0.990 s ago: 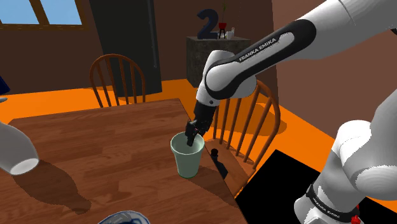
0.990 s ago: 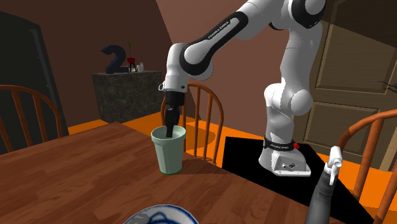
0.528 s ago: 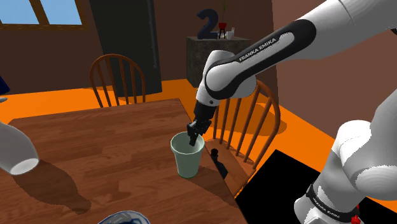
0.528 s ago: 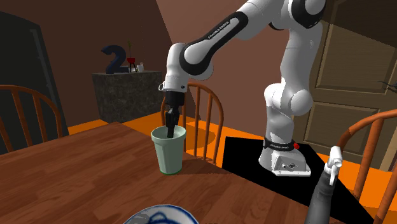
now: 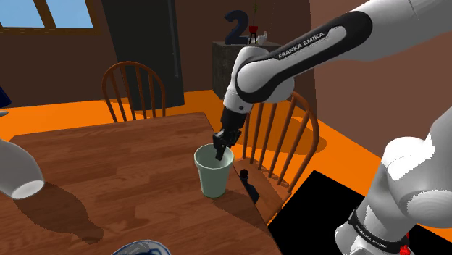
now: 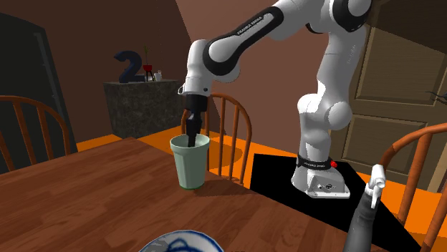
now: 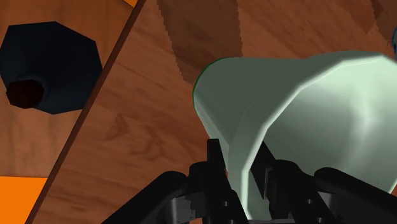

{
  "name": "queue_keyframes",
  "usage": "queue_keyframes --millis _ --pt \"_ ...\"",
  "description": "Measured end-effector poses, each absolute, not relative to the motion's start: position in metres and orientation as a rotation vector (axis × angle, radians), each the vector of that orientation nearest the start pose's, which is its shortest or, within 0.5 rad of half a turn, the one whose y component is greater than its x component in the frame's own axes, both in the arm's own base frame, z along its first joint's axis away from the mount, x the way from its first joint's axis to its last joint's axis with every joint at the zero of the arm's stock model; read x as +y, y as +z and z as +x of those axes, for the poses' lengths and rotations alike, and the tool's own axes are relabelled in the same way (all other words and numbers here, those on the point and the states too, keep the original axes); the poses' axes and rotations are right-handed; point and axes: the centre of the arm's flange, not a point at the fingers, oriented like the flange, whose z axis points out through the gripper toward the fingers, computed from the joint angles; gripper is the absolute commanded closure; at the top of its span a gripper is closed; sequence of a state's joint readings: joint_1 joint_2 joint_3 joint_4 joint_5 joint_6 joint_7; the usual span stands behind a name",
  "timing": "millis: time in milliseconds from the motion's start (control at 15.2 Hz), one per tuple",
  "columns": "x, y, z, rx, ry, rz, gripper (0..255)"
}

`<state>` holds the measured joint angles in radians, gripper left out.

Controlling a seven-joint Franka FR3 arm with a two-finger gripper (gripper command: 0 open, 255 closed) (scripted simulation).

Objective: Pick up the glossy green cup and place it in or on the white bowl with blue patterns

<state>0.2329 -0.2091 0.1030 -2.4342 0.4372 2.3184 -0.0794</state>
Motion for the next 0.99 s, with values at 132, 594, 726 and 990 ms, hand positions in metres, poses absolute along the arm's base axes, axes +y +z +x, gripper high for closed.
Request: queue_keyframes --millis 132,594,726,990 --pt "0.163 0.403 0.44 -0.182 -0.076 -2.813 255" --pt "0.163 0.439 0.439 -0.182 -0.076 -2.813 255" --pt "0.162 0.451 0.44 -0.182 -0.076 -2.813 255" --pt "0.161 0.472 0.441 -0.182 -0.076 -2.813 255"
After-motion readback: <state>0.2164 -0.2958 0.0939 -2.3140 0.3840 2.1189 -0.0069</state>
